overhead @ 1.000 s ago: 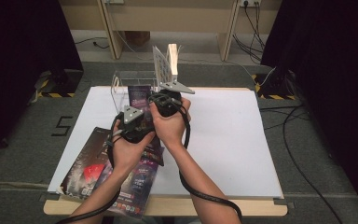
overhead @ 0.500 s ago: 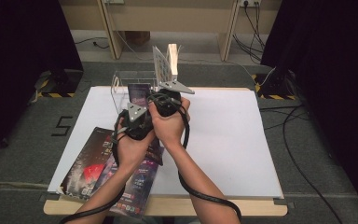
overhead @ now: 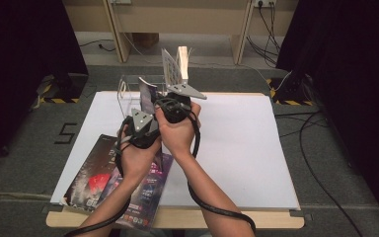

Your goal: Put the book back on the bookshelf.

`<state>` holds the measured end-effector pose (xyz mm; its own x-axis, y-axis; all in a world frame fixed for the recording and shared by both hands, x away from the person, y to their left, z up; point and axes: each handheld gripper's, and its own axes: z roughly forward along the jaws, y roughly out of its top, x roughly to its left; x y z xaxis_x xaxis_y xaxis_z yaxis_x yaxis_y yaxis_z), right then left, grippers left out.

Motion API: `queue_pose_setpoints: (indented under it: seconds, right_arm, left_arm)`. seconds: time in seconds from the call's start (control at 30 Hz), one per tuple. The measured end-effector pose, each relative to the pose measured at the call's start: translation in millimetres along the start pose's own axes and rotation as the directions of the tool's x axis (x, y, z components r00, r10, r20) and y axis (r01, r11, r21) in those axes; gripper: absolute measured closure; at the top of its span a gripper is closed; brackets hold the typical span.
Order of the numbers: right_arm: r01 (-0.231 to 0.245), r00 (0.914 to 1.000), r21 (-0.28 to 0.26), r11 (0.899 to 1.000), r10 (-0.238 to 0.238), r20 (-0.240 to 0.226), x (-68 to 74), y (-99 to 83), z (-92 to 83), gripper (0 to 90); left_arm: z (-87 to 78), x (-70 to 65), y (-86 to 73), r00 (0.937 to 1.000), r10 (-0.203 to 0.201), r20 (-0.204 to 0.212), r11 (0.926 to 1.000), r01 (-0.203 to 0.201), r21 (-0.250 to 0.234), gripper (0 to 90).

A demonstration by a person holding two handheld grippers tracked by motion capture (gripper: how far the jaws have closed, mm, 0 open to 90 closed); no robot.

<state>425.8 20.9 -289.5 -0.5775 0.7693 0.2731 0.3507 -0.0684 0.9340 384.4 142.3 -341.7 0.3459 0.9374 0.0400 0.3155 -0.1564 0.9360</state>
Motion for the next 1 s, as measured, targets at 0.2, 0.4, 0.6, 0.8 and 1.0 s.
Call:
queue_pose_setpoints:
  seconds: [0.2, 0.4, 0.6, 0.8, 1.0]
  right_arm:
    - [0.018, 0.9997, 0.014, 1.0, -0.018, -0.014, 8.9, -2.0, 2.3, 84.1]
    - [0.025, 0.9986, 0.047, 0.999, -0.023, -0.048, 15.9, -11.0, 9.2, 81.0]
    - [0.08, 0.9897, 0.103, 0.991, -0.067, -0.127, 23.9, -10.8, 16.2, 68.8]
    - [0.101, 0.9749, 0.125, 0.987, -0.073, -0.21, 14.7, -9.4, 3.3, 57.9]
    - [0.086, 0.9875, 0.128, 0.988, -0.068, -0.142, -24.5, -13.6, -22.6, 56.5]
  left_arm:
    - [-3.1, 9.0, -10.8, 0.9997, -0.01, -0.02, 0.9999, 0.01, 0.007, 64.9]
    - [-9.7, 20.6, -24.8, 0.9984, -0.025, -0.05, 0.9997, 0.025, 0.002, 73.0]
    - [-17.9, 39.7, -37.0, 0.9971, -0.069, -0.033, 0.9976, 0.069, -0.008, 83.7]
    - [-21.0, 50.0, -43.5, 0.9965, -0.067, -0.05, 0.9974, 0.066, -0.03, 83.8]
    - [-26.3, 64.7, -47.2, 0.9941, -0.085, -0.068, 0.9954, 0.082, -0.049, 83.8]
